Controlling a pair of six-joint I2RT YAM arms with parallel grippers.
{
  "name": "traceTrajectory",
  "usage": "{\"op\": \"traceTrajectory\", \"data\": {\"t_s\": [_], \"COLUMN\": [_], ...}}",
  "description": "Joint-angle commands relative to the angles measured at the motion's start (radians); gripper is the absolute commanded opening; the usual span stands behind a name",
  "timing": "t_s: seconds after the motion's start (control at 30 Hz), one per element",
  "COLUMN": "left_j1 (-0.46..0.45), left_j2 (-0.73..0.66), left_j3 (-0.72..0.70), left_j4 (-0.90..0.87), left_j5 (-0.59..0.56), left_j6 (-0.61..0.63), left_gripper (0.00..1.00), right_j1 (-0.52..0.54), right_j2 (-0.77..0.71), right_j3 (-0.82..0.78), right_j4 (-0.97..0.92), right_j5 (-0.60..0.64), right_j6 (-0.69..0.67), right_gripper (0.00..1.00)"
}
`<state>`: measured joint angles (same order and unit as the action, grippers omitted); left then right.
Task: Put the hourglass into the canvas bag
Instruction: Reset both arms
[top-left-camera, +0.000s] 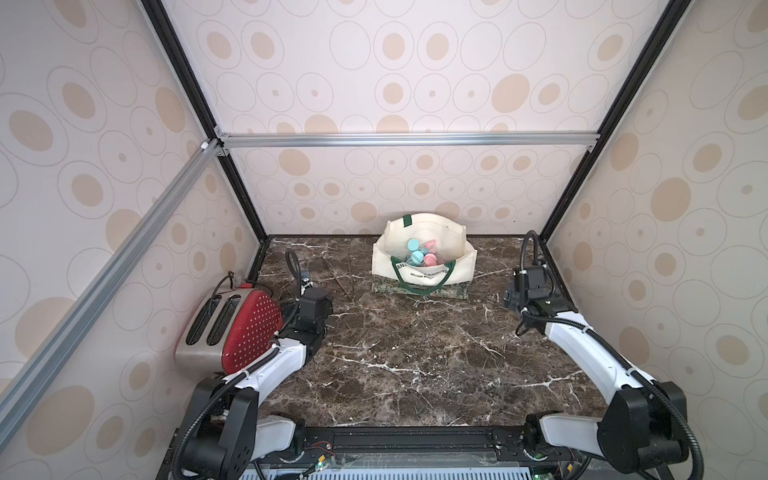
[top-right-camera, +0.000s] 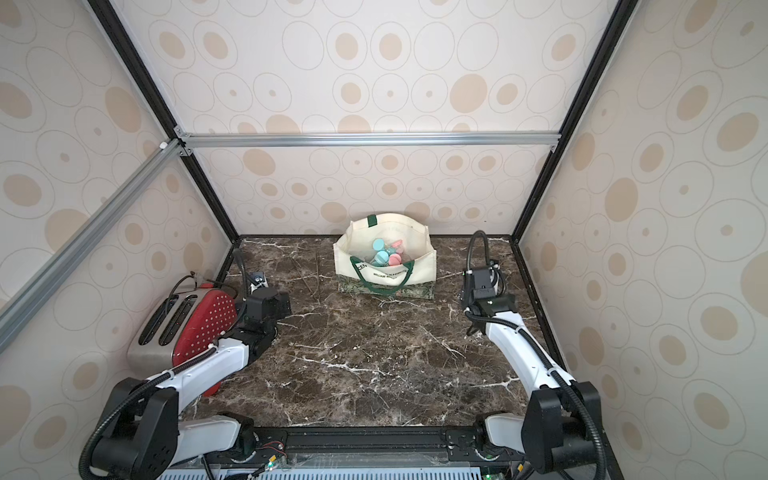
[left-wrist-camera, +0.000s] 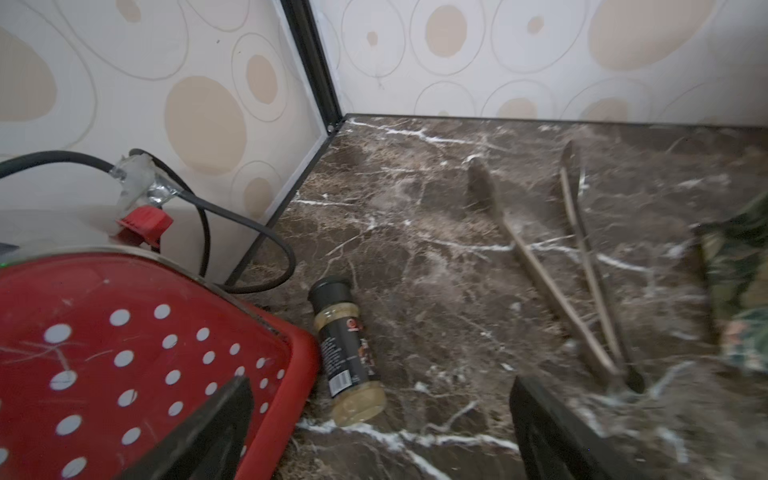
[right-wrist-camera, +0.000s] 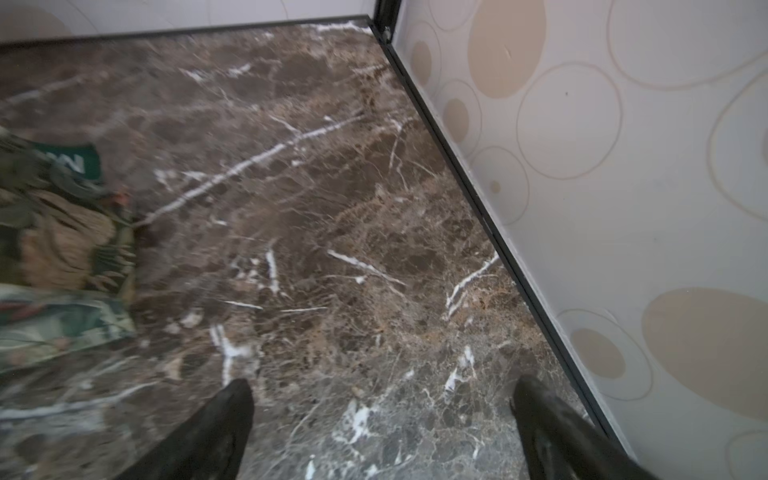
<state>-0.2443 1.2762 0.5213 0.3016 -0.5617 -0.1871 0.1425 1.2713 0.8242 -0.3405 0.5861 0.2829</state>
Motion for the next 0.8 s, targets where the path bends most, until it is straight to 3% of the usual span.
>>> {"op": "traceTrajectory", "data": {"t_s": [0.0,0.2,0.27,0.33,0.43,0.57,0.7,0.77], "left_j1": [0.014,0.056,0.062,0.067,0.095,0.146,0.17,0.182], "left_j2": [0.002,0.027,0.071,0.086,0.15,0.206,0.279,0.276], "left_j3": [-0.074,-0.279,-0.312,-0.298,-0.35,-0.335,-0.358,-0.316], "left_j4": [0.26,0.689,0.806,0.805,1.014,1.017,1.131,1.043], "left_j5": [-0.02,0.164,0.2,0.247,0.337,0.427,0.524,0.522], "left_j6": [0.139,0.208,0.246,0.265,0.273,0.241,0.249,0.231], "left_gripper": [0.97,0.97,0.97,0.97,0.97,0.98,0.98,0.98], "right_j1": [0.0,0.0,0.0,-0.001,-0.003,-0.013,-0.02,-0.056], "right_j2": [0.0,0.133,0.155,0.168,0.189,0.229,0.204,0.235], "right_j3": [-0.103,-0.231,-0.227,-0.256,-0.308,-0.355,-0.403,-0.441], "right_j4": [0.238,0.527,0.575,0.709,0.908,1.043,1.095,1.164], "right_j5": [0.037,-0.112,-0.183,-0.251,-0.391,-0.411,-0.46,-0.535], "right_j6": [-0.051,-0.149,-0.199,-0.25,-0.367,-0.367,-0.374,-0.362], "right_gripper": [1.0,1.0,1.0,1.0,1.0,1.0,1.0,1.0]}}
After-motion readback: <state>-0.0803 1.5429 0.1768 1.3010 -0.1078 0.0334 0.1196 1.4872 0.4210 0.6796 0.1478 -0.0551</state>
